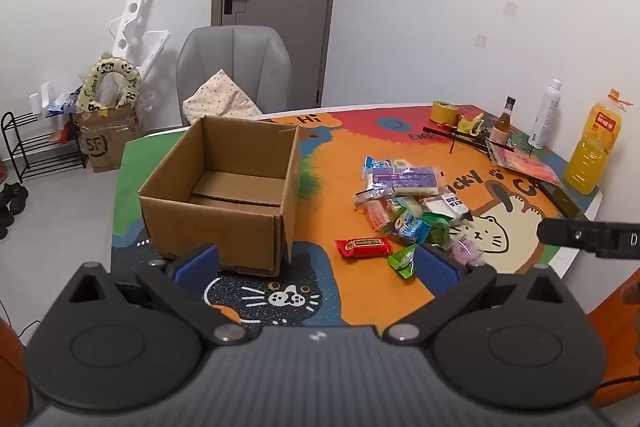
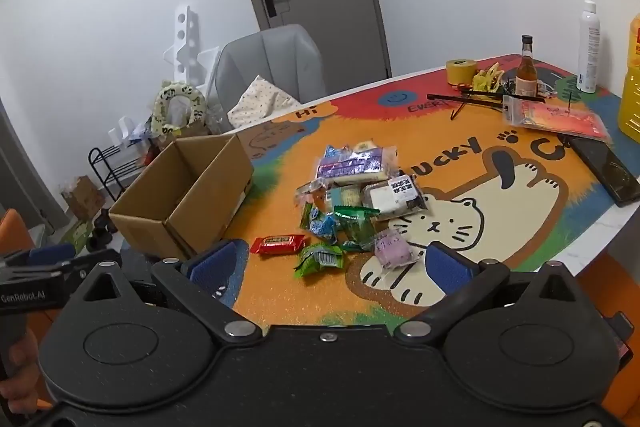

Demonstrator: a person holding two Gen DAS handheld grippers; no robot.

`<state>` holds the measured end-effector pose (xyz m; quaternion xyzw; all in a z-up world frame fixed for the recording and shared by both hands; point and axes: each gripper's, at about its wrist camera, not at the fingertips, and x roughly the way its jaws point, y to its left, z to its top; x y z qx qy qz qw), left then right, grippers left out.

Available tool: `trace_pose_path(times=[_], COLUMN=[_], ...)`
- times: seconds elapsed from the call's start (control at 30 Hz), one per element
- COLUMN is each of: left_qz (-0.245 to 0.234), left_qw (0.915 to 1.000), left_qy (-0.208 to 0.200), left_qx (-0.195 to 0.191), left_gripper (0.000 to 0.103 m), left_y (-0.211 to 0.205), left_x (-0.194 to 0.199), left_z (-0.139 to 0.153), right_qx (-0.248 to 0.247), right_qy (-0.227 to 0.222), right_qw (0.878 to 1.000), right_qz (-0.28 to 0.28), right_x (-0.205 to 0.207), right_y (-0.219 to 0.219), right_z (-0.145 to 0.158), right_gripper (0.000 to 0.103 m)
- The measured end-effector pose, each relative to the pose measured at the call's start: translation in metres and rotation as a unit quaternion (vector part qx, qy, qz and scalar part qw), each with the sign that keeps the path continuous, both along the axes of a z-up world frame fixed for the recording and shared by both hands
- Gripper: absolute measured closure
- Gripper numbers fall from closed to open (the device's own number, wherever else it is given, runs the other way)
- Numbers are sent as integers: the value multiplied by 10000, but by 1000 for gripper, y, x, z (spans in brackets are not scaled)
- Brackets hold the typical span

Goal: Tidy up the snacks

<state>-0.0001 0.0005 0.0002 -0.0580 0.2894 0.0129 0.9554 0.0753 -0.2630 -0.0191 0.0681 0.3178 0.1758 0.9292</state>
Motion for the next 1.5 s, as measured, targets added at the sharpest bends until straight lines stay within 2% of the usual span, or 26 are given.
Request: trace_pose_path(times=[0.1, 0.23, 0.5, 0.8, 0.97, 1.17, 1.5], left_qz=[2, 11, 20, -83, -108, -161, -218], left_qw=[10000, 9999, 10000, 9999, 9999, 9997, 9997], left_qy=[31, 46, 41, 124, 116, 127, 107], left_qx=[74, 135, 78, 11, -44, -101, -58], left_gripper=[0, 0, 0, 0, 0, 0, 0], left_y=[-1, -1, -1, -2, -3, -5, -9], left_x=[0, 0, 0, 2, 5, 7, 6], left_z=[0, 0, 2, -8, -11, -16, -16], right_qx=[75, -62, -271, -232, -441, -512, -439], right_qy=[51, 96, -122, 53, -92, 0, -55], right_qw=[9999, 9999, 9995, 9996, 9990, 9987, 9990], right_qz=[-92, -40, 79, 115, 6, -43, -36], right_x=[0, 0, -5, 2, 3, 5, 3], right_y=[-3, 2, 11, 9, 10, 7, 3], right_z=[1, 3, 4, -5, -6, -11, -9], right_gripper=[0, 0, 0, 0, 0, 0, 0])
